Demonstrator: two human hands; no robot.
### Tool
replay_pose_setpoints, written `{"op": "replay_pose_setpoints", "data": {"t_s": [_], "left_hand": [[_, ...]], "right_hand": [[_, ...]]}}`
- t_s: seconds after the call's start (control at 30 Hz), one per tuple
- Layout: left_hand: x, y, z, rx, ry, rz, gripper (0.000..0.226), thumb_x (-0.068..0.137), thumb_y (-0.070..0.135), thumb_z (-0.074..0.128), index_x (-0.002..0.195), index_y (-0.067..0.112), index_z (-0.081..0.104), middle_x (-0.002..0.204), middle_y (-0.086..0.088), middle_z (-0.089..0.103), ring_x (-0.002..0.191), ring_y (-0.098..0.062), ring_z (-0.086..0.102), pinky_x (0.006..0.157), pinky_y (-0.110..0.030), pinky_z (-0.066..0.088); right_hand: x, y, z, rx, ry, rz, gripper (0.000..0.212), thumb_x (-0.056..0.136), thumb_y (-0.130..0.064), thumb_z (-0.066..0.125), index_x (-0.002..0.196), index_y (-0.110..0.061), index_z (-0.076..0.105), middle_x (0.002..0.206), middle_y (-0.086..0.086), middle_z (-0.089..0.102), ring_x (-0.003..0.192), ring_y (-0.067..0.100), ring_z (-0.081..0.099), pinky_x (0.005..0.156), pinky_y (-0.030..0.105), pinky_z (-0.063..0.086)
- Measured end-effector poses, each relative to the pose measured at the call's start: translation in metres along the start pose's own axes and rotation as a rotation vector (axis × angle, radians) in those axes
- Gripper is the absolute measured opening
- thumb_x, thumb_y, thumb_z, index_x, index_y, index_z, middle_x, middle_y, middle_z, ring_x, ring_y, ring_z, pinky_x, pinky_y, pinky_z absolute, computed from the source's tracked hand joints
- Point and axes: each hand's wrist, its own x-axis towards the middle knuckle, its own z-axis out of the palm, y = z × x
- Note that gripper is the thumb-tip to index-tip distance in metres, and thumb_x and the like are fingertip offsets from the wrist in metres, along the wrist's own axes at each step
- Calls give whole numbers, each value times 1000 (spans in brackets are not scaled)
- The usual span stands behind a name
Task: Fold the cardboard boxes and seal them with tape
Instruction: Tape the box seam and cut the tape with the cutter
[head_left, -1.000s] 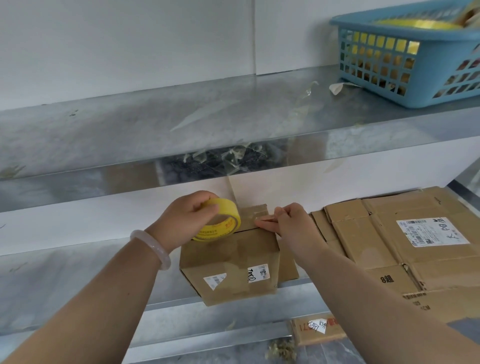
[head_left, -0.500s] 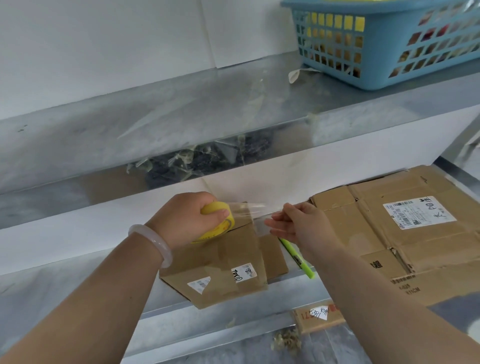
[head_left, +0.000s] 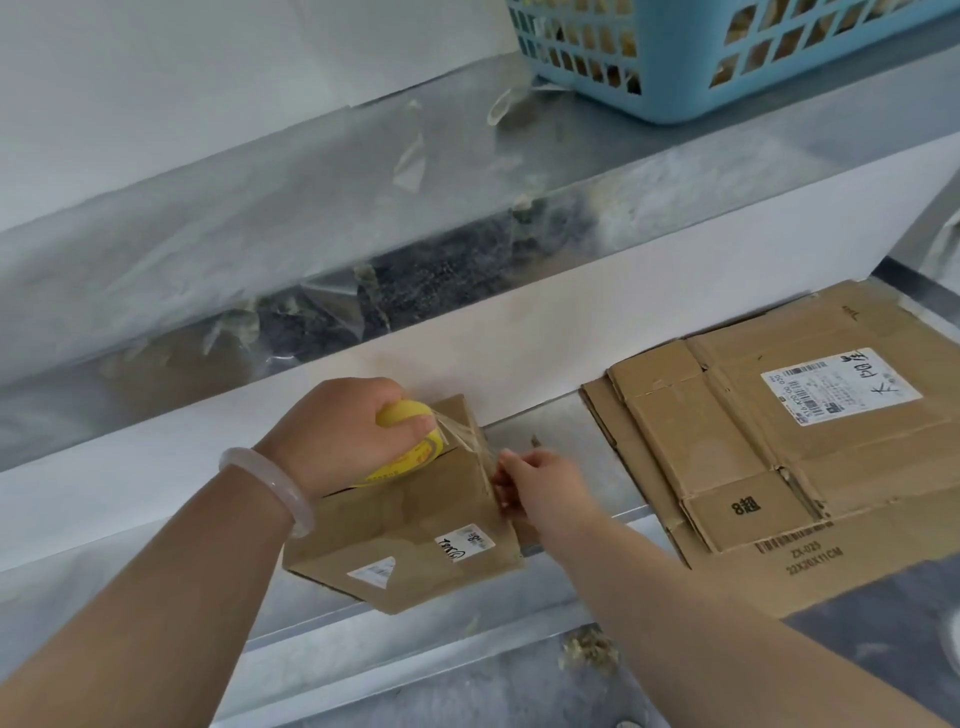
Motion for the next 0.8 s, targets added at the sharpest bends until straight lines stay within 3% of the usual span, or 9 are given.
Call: {"op": "replay_pose_setpoints", "data": {"t_s": [0.13,0.2,0.3,0.4,0.5,0.6,0.67,0.73,0.8], "left_hand": [[0,1,-2,-14,-16,-21,40,80,61,51,92,26,67,85,8,66,82,-12,60,75,-37,51],[0,2,-2,-18,-9,-25,47,72,62,45,92,26,68,85,7,67,81,-12,60,75,-37,51],[0,2,-1,-27,-7,-31,48,70,62,45,92,27,68,85,7,67,81,-12,60,75,-35,51],[0,3,-1,-34,-9,-37,49,70,62,45,96,28,68,89,8,67,84,-11,60,77,-36,51],[-1,3,-1,-23,-11,-35,50,71,62,45,97,27,68,90,7,67,84,-12,60,78,-36,51],[1,1,-1,-20,-12,-31,42,79,60,53,98,26,68,91,6,67,86,-12,60,78,-36,51],[1,1,-1,-16,-17,-29,43,80,60,51,98,25,68,92,6,67,86,-13,60,78,-36,50],[0,1,-1,-10,-15,-24,50,74,63,45,98,25,68,91,6,67,86,-13,60,79,-37,50],[0,1,0,-2,-13,-20,52,74,64,44,99,25,69,93,7,68,88,-13,60,80,-37,50]], "right_hand": [[3,6,8,-101,46,-44,21,90,-39,65,80,-20,66,74,3,69,74,23,64,80,42,57],[5,10,10,-14,70,-9,25,83,-42,73,85,-20,62,78,3,68,75,24,63,80,43,56],[12,12,8,126,47,98,38,76,-41,80,91,-16,56,75,5,63,67,22,57,64,37,52],[19,17,8,204,-21,185,17,87,-20,71,86,-16,54,68,6,59,58,20,52,56,31,44],[19,26,5,107,-11,198,14,90,-12,64,86,-19,53,64,4,60,56,21,53,67,37,50],[7,19,3,-43,115,-17,8,97,-21,55,103,-24,57,89,-2,66,83,19,64,83,41,56],[-11,11,2,20,127,-269,28,102,-28,44,129,-29,54,121,-10,60,114,9,56,100,30,45],[-29,8,7,88,-86,-464,44,103,-37,38,147,-32,37,144,-20,41,134,-4,35,111,19,26],[-39,11,16,57,-304,-457,60,96,-49,32,152,-35,19,152,-25,24,139,-10,20,111,13,17]]}}
